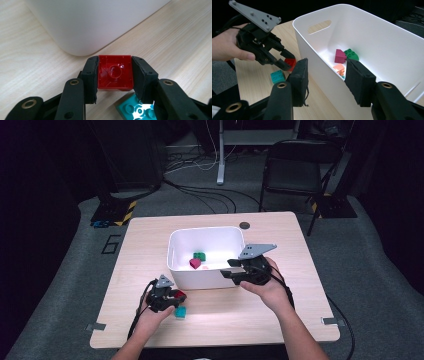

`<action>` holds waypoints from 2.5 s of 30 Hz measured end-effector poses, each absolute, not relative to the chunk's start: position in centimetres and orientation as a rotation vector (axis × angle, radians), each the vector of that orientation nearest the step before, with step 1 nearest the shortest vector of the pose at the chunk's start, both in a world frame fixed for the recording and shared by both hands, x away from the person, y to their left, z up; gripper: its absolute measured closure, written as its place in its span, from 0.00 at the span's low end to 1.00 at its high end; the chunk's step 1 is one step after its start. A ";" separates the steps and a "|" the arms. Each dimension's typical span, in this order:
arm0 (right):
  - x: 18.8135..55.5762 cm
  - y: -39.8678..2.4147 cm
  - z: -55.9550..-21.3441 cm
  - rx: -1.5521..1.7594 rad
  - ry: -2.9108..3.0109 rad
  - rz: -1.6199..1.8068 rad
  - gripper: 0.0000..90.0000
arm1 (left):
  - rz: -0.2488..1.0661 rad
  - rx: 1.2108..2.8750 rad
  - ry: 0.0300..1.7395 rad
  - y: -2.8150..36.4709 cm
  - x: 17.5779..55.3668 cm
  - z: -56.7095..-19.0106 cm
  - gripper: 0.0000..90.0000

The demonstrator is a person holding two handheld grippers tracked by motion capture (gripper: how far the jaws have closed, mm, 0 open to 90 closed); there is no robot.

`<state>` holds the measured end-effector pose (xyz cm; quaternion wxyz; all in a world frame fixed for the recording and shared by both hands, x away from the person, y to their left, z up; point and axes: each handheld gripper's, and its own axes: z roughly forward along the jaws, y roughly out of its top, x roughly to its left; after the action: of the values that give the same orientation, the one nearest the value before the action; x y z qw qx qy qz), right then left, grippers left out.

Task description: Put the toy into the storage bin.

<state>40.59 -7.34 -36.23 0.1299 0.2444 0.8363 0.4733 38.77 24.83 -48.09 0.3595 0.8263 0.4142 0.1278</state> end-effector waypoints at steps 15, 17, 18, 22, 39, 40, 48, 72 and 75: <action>40.9 -7.3 -36.6 0.727 2.458 1.380 0.57 | 0.353 2.113 1.037 27.3 38.0 -43.0 0.65; 40.9 -7.2 -36.6 0.724 2.463 1.383 0.57 | 0.358 2.108 1.029 27.4 38.0 -42.3 0.65; 40.8 -7.2 -36.7 0.725 2.468 1.384 0.57 | 0.359 2.104 1.027 27.4 37.9 -42.0 0.65; 40.8 -7.0 -36.8 0.705 2.482 1.384 0.57 | 0.349 2.105 1.006 27.5 37.9 -40.6 0.65; 40.7 -6.8 -36.8 0.654 2.517 1.393 0.57 | 0.336 2.131 0.929 27.3 39.8 -35.5 0.65; 40.7 -6.8 -36.8 0.650 2.521 1.393 0.57 | 0.339 2.126 0.927 27.2 40.0 -35.2 0.65; 40.6 -6.8 -36.8 0.651 2.520 1.393 0.57 | 0.322 2.122 0.912 26.1 41.9 -33.7 0.65; 41.0 -7.0 -37.2 0.683 2.535 1.394 0.56 | 0.290 2.106 0.909 21.4 48.8 -34.3 0.65; 41.0 -6.9 -37.2 0.677 2.539 1.393 0.56 | 0.295 2.111 0.910 20.7 49.6 -34.6 0.65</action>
<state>41.00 -6.87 -37.25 0.0838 0.2269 0.8507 0.4667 49.62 20.67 -34.61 0.4006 0.8346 0.3598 0.1164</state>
